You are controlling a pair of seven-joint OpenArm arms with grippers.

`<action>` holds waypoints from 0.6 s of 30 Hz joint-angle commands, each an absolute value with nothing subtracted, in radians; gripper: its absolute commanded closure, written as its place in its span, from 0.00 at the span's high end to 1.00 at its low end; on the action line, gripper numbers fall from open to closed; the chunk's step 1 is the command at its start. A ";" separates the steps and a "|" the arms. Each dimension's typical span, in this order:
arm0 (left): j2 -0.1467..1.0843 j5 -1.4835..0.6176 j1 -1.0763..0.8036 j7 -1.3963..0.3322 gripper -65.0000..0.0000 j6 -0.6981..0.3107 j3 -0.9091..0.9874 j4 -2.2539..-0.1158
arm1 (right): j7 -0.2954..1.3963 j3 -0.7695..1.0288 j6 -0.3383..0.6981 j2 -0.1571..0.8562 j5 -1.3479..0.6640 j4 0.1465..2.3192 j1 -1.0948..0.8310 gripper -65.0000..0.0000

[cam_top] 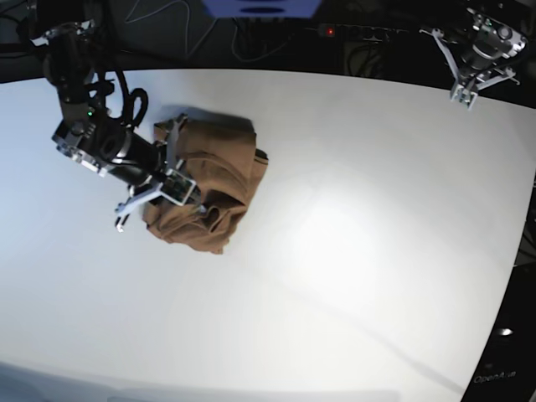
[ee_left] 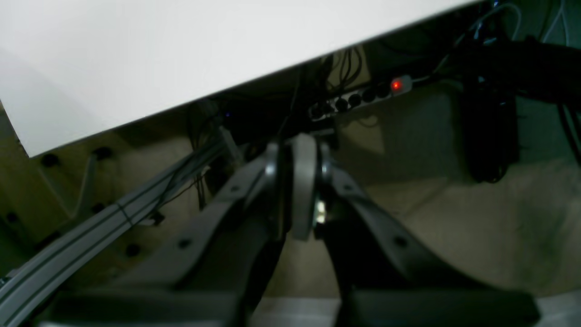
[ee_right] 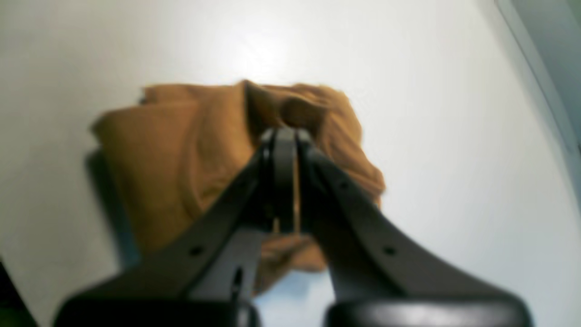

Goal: Fold the T-shirt properly
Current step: 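Press and smooth the folded shirt's top with the right gripper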

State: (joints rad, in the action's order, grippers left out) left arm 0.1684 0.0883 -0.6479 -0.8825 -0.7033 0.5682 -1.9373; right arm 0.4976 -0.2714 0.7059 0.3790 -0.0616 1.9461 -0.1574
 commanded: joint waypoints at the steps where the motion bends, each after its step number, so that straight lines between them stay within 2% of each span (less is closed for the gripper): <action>1: 0.179 0.094 -0.668 -0.880 0.06 -0.698 0.588 -1.956 | 0.483 -0.282 0.698 0.378 -0.070 1.940 -0.131 0.00; 5: 0.179 0.094 -0.671 -0.885 0.06 -0.698 0.599 -1.956 | 0.473 -0.297 0.698 0.346 -0.070 1.847 -0.097 0.00; 18: 0.153 0.094 -0.668 -0.886 0.06 -0.698 0.668 -1.956 | 0.323 -0.351 0.698 0.331 -0.070 1.621 -0.005 0.00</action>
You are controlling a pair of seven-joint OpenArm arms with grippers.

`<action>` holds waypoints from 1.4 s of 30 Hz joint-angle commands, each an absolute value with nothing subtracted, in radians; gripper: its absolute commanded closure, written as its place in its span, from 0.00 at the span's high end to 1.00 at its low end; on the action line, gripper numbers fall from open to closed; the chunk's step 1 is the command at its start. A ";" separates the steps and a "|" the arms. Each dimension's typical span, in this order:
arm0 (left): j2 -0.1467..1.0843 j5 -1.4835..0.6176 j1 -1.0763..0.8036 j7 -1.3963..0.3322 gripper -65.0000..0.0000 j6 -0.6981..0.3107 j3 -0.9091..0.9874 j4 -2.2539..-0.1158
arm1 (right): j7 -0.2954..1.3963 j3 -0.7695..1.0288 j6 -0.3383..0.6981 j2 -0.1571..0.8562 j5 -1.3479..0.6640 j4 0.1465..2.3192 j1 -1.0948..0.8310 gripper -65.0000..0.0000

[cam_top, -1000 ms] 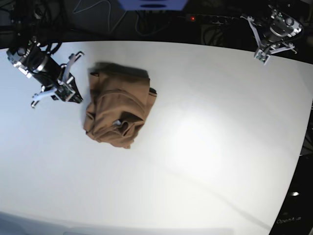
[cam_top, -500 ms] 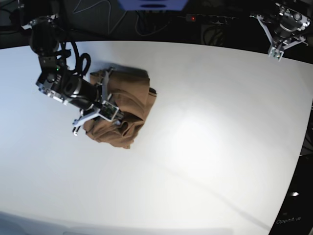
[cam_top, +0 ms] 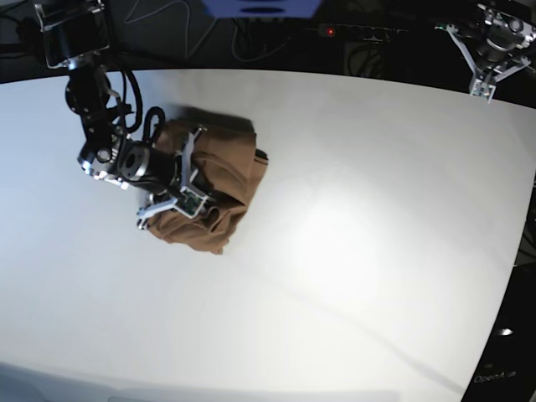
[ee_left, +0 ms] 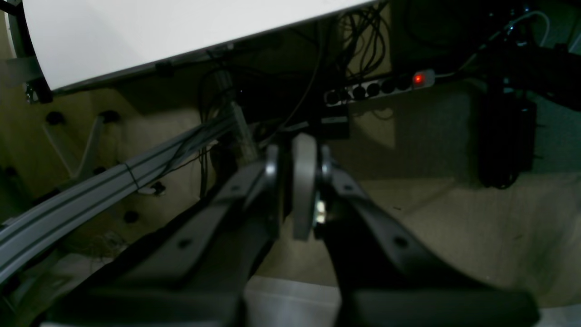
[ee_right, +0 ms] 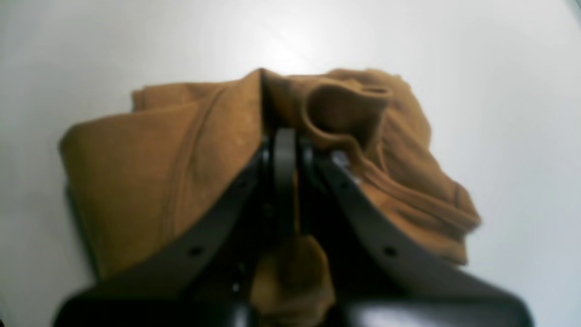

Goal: Fold the T-shirt properly
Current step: 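Press and smooth the folded shirt's top with the right gripper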

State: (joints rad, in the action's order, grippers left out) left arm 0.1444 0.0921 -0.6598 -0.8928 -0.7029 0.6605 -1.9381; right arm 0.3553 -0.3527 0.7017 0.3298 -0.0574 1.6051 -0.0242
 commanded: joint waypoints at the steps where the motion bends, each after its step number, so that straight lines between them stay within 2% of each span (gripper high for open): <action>1: 0.151 0.094 -0.668 -0.888 0.06 -0.698 0.668 -1.956 | 0.315 -0.374 0.698 0.331 -0.070 1.604 0.012 0.00; 4: 0.151 0.107 -0.671 -0.891 0.06 -0.698 0.668 -1.956 | 0.292 -0.466 0.698 0.331 -0.070 1.531 0.084 0.00; 10: 0.087 0.349 -0.673 -0.924 0.06 -0.698 0.671 -1.975 | 0.211 -0.711 0.698 0.282 -0.039 1.330 0.300 0.00; 14: 0.035 0.458 -0.687 -0.878 0.06 -0.698 0.682 -2.009 | 0.232 -0.777 0.698 0.266 0.111 1.334 0.325 0.00; 17: -0.035 0.501 -0.661 -0.814 0.06 -0.698 0.774 -2.011 | 0.249 -0.785 0.698 0.249 0.263 1.374 0.300 0.00; 20: -0.076 0.555 -0.593 -0.763 0.06 -0.698 0.874 -2.006 | 0.249 -0.777 0.698 0.254 0.409 1.434 0.243 0.00; 24: -0.102 0.624 -0.556 -0.700 0.06 -0.698 0.926 -2.006 | 0.249 -0.705 0.698 0.249 0.503 1.541 0.153 0.00; 33: -0.125 0.627 -0.550 -0.661 0.06 -0.698 0.923 -1.969 | 0.249 -0.590 0.698 0.226 0.521 1.842 -0.008 0.00; 37: -0.120 0.624 -0.550 -0.659 0.06 -0.698 0.923 -1.963 | 0.249 -0.512 0.698 0.197 0.516 1.860 -0.005 0.00; 42: -0.120 0.624 -0.552 -0.657 0.06 -0.698 0.926 -1.963 | 0.242 -0.392 0.698 0.133 0.515 1.778 0.042 0.00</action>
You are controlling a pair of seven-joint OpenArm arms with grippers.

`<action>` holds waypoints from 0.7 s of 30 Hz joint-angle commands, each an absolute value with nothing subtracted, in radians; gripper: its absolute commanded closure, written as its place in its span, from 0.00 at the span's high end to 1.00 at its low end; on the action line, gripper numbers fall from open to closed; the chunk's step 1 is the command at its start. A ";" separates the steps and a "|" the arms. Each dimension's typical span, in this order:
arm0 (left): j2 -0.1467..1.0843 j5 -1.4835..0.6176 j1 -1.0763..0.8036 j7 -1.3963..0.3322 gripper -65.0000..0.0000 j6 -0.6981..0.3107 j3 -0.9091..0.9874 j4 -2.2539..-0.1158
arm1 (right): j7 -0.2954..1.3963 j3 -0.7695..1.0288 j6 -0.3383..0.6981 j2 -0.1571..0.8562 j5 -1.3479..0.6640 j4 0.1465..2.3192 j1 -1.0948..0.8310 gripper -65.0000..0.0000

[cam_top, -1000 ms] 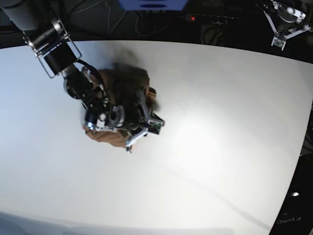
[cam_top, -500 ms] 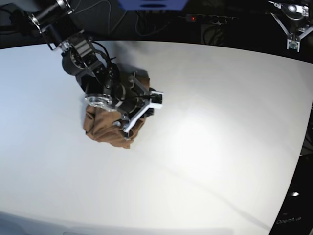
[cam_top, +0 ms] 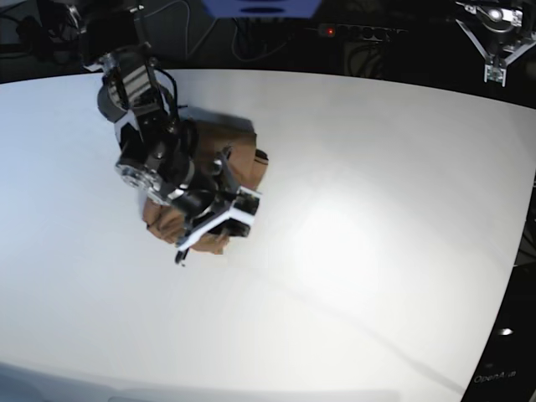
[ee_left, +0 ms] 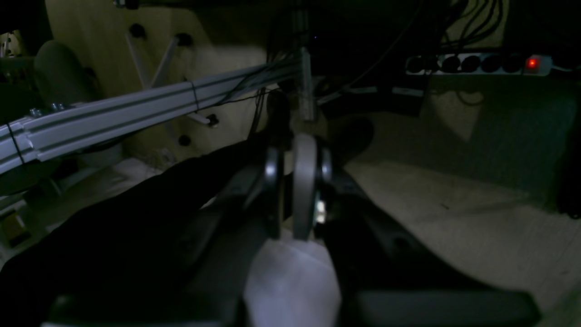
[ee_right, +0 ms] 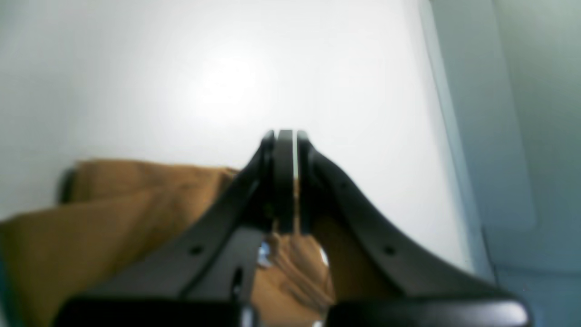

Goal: Fold the T-shirt properly
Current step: 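Press and smooth the folded shirt's top with the right gripper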

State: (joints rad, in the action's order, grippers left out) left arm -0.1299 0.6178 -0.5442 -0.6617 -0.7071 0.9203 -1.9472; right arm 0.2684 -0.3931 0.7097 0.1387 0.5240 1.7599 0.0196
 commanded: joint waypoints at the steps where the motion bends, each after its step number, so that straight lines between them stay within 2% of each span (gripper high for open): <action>1: -0.120 0.624 -0.552 -0.657 0.06 -0.698 0.926 -1.963 | 0.242 -0.366 0.698 0.117 0.515 1.753 0.051 0.00; 6: -0.120 0.624 -0.552 -0.657 0.06 -0.698 0.924 -1.963 | 0.240 -0.269 0.698 0.065 0.515 1.698 0.077 0.00; 21: -0.116 0.633 -0.509 -0.659 0.06 -0.698 0.912 -1.951 | 0.239 -0.245 0.698 0.070 0.464 1.782 -0.074 0.00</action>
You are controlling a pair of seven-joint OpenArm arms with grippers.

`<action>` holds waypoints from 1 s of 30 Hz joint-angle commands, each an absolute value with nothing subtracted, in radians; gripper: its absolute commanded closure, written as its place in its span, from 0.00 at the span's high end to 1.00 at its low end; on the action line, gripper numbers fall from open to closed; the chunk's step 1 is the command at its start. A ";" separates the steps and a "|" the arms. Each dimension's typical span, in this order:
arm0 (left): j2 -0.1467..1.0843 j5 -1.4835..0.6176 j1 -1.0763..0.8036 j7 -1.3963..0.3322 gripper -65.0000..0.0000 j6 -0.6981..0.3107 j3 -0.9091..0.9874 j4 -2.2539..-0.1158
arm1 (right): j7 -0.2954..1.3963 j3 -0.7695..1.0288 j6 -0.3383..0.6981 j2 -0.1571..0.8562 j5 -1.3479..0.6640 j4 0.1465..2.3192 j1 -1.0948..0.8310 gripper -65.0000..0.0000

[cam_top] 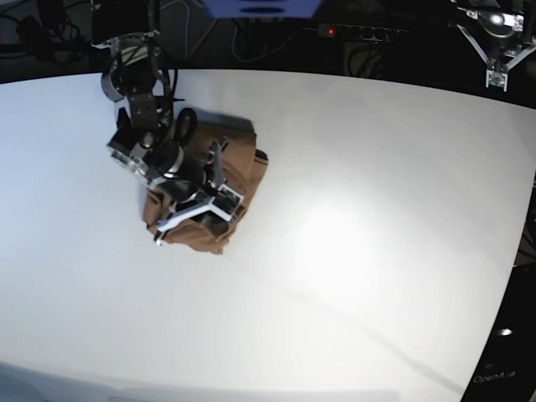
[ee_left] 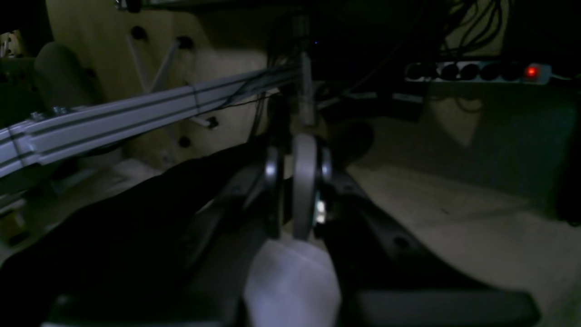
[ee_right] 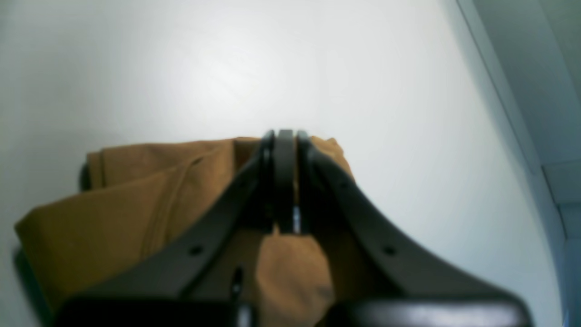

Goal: Fold the T-shirt properly
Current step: 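Press and smooth the folded shirt's top with the right gripper, then tuck the shirt's loose edge under with the right gripper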

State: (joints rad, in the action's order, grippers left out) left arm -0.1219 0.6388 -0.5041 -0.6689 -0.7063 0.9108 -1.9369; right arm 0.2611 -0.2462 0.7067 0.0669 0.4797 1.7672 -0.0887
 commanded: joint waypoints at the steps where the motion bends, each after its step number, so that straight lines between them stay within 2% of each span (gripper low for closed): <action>1: -0.116 0.633 -0.509 -0.659 0.06 -0.698 0.911 -1.951 | 0.239 -0.243 0.698 0.070 0.464 1.781 -0.074 0.00; 13: -0.116 0.633 -0.512 -0.659 0.06 -0.698 0.923 -1.951 | 0.160 -0.242 0.698 0.071 0.464 1.596 -0.018 0.00; 26: -0.120 0.648 -0.542 -0.659 0.06 -0.698 0.938 -1.959 | 0.041 -0.252 0.698 0.085 0.470 1.219 0.199 0.00; 30: -0.120 0.648 -0.545 -0.659 0.06 -0.698 0.938 -1.962 | 0.041 -0.255 0.698 0.093 0.475 1.204 0.220 0.00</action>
State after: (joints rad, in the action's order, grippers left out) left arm -0.1280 0.6418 -0.5350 -0.6624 -0.7074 0.9333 -1.9400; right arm 0.0593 -0.2565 0.7029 0.0906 0.4839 1.1866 0.2020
